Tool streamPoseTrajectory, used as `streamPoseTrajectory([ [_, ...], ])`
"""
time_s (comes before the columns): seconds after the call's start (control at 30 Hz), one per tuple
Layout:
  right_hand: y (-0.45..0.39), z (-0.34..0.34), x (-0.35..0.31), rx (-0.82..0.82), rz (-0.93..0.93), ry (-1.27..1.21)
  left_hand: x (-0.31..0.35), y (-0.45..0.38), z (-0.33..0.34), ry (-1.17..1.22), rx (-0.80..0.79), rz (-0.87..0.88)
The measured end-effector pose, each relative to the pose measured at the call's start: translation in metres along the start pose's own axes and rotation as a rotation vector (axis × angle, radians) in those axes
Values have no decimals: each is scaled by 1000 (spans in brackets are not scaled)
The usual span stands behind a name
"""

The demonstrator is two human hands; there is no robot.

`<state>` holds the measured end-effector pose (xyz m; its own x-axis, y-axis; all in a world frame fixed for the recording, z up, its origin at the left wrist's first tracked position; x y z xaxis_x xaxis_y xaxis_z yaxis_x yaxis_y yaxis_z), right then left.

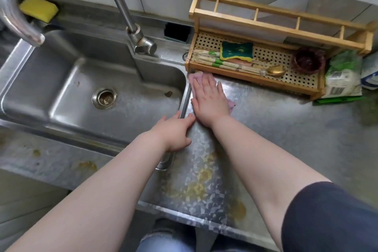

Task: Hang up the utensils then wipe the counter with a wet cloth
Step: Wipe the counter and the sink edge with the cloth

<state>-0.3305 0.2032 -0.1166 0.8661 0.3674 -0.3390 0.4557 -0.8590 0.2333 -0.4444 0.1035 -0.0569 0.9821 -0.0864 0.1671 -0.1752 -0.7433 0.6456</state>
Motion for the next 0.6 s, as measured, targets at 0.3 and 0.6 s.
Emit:
streamPoseTrajectory([
  [0.3, 95, 32, -14, -50, -137, -15, -4, 12, -7, 283, 344, -114],
  [0.6, 192, -9, 161, 156, 442, -42, 20, -5, -5, 118, 149, -54],
])
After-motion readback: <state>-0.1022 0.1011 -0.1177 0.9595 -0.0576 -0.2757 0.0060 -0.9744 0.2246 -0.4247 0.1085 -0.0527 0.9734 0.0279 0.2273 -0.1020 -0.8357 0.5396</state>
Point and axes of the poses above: each hand's wrist, its own y-axis away from the middle knuckle, its own z-axis out of the palm, x = y × z, the point moved 3 cm from there along -y, towards the middle knuckle, and after that the axes turned 10 degrees about -y, right-handed, at the moved point
